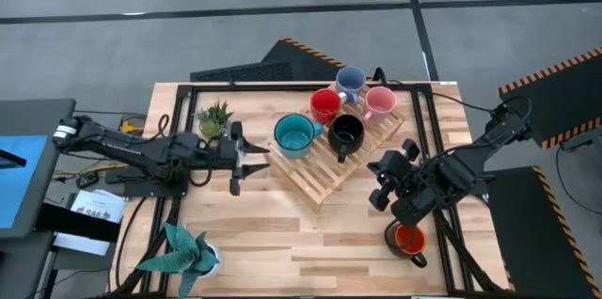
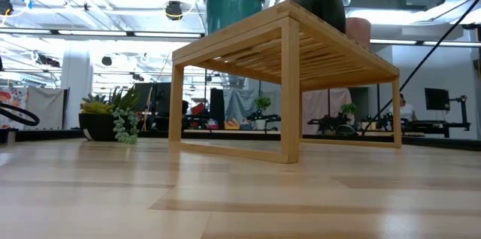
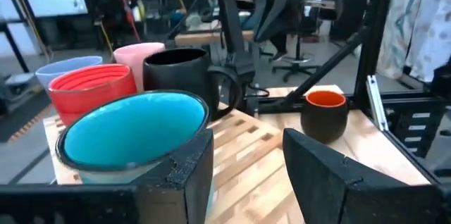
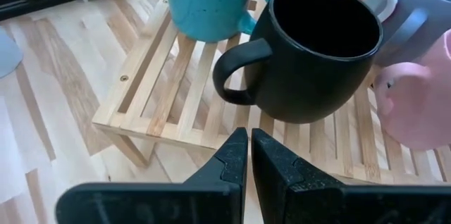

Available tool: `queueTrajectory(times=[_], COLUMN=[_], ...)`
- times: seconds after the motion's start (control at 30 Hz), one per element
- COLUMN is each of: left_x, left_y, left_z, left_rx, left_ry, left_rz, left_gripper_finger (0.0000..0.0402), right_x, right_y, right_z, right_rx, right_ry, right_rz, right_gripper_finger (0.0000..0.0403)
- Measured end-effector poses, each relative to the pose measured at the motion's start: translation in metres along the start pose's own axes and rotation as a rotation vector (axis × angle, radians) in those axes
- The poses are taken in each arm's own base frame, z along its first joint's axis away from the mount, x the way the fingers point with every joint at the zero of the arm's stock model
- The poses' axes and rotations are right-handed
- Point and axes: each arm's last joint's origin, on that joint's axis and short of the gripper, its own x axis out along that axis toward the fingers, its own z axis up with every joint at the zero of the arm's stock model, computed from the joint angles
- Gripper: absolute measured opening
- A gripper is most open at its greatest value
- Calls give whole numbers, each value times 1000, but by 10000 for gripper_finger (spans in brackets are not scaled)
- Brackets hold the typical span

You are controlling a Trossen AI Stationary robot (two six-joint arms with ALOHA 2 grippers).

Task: Place coffee mugs
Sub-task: Put the orange black mug on the shelf

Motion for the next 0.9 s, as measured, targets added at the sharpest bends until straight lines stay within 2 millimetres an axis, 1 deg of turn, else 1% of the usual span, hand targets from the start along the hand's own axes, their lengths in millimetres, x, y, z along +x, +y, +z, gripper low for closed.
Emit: queueTrajectory(times=[0.07, 0.23, 0.47, 0.63, 0.73, 0.9], left_x=[-3, -5, -6, -6, -6, -6], left_y=[-2, -8, -14, -14, -15, -15], left_z=[-6, -11, -9, -7, -8, -8], left_rx=[2, 2, -5, -3, 1, 3], left_ry=[-13, -9, -30, -50, -45, -39], left_rz=[-10, -48, -75, -81, -81, -82], left_gripper_finger=[157, 157, 157, 157, 157, 157], right_x=[1, 2, 2, 2, 2, 0], right_y=[-1, -1, 0, 0, 0, 4], right_z=[1, 1, 0, 0, -2, -10], right_rx=[4, 7, 10, 8, -32, -25], right_ry=[0, 18, 47, 50, 130, 406], right_rz=[-6, 0, 20, 22, 64, 228], right_gripper_finger=[47, 47, 47, 47, 47, 47])
